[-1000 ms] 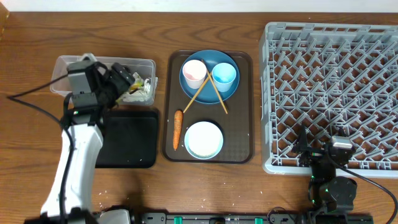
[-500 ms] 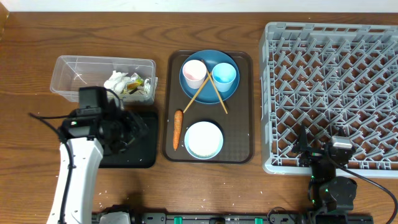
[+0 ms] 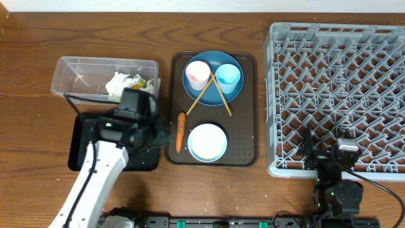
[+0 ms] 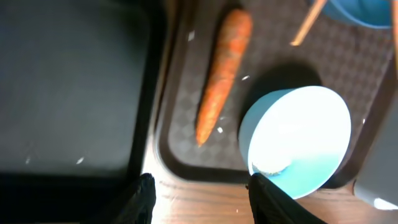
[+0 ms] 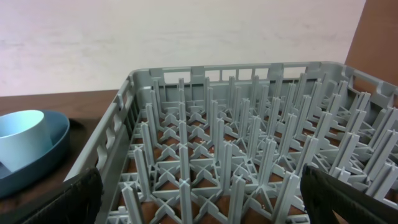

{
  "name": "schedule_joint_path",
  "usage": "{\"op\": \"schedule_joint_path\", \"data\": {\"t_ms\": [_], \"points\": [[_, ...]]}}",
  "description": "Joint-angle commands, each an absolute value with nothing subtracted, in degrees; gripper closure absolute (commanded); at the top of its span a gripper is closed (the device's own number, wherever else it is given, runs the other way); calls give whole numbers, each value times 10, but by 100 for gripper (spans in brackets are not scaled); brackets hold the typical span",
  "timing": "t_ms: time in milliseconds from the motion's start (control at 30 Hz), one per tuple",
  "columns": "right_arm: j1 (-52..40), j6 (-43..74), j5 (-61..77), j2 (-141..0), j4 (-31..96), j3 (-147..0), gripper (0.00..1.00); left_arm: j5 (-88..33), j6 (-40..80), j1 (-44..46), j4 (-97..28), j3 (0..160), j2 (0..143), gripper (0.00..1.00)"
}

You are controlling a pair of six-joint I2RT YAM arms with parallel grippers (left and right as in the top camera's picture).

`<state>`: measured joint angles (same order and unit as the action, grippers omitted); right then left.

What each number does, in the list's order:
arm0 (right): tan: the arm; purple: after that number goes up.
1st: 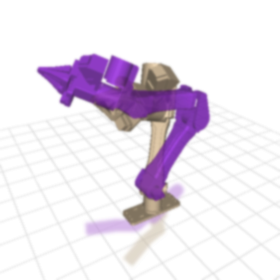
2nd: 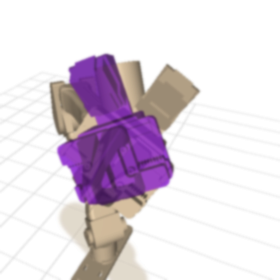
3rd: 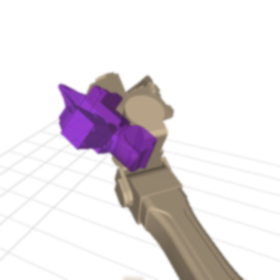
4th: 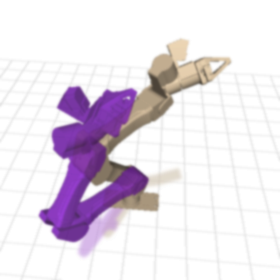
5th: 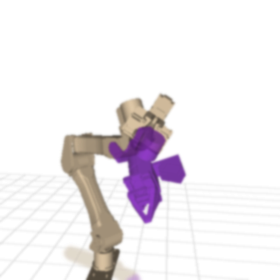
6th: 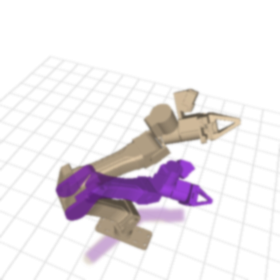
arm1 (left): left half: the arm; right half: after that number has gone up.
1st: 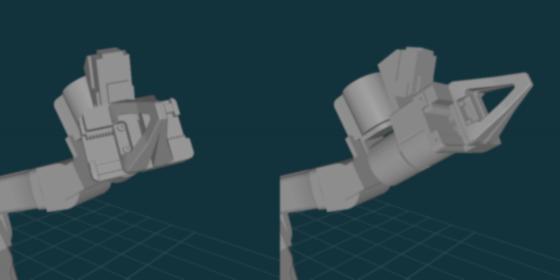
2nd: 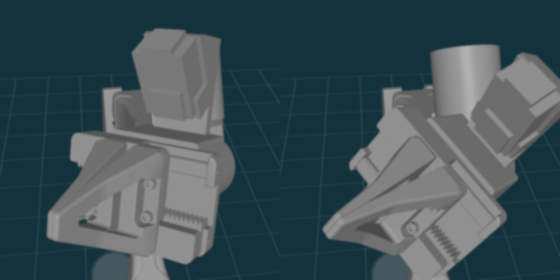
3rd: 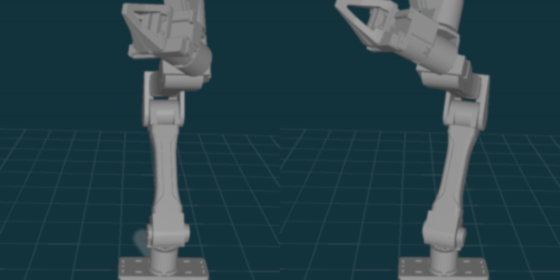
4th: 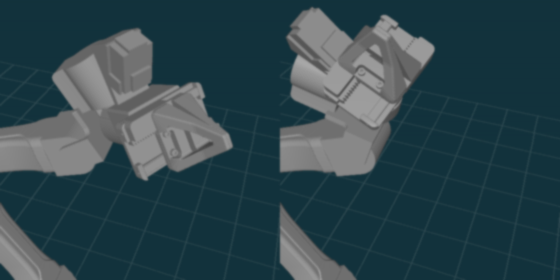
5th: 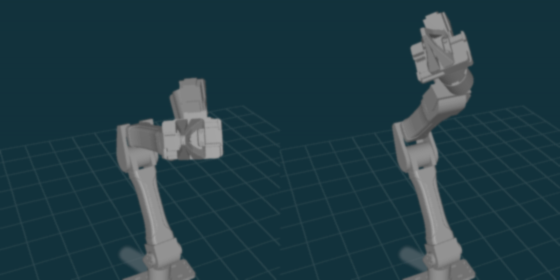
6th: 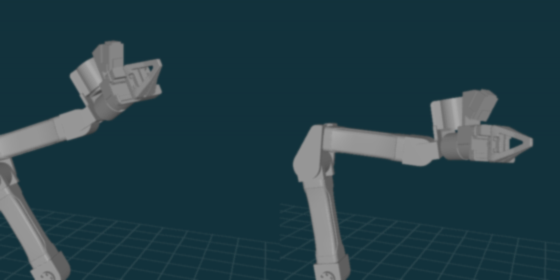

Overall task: Sort waste into correct bins and load items into the dishwasher rack
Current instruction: 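Reach the left gripper down to the carrot on the brown tray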

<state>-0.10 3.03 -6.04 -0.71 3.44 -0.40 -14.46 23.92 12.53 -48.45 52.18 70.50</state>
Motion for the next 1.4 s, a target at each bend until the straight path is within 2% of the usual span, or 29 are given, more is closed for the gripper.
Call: {"op": "schedule_joint_path", "data": {"t_ms": [0, 233, 833, 1367], "points": [[-9, 38, -64, -5, 36, -3, 1, -92, 231, 157, -465, 515, 706, 50], [-9, 38, -64, -5, 36, -3, 1, -45, 231, 199, -422, 515, 735, 52], [-9, 38, -64, -5, 36, -3, 1, -43, 232, 201, -338, 515, 897, 53], [-9, 38, -64, -5, 36, -3, 1, -44, 231, 229, -299, 515, 925, 53]]}}
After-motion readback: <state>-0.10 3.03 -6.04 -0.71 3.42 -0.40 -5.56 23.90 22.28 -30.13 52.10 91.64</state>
